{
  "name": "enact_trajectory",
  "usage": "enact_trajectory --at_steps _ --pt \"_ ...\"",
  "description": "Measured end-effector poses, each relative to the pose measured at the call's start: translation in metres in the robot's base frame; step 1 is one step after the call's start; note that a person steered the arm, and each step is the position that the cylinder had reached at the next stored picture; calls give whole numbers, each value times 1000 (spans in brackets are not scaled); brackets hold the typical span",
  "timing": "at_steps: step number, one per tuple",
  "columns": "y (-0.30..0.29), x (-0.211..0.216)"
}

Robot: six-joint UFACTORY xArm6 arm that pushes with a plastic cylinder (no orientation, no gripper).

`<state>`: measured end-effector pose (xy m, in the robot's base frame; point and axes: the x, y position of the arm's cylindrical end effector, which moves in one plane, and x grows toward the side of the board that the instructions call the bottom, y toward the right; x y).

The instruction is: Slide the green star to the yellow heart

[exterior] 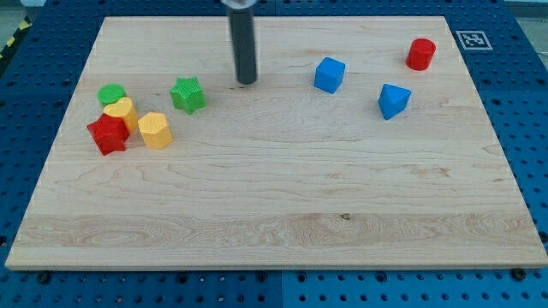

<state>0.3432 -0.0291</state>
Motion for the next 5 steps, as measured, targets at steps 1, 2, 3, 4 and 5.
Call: enact_trajectory --at_steps 1,2,3,4,5 --pt "3 30" --pt "-52 43" --pt "-83 41" --pt "-72 24" --pt "-81 21"
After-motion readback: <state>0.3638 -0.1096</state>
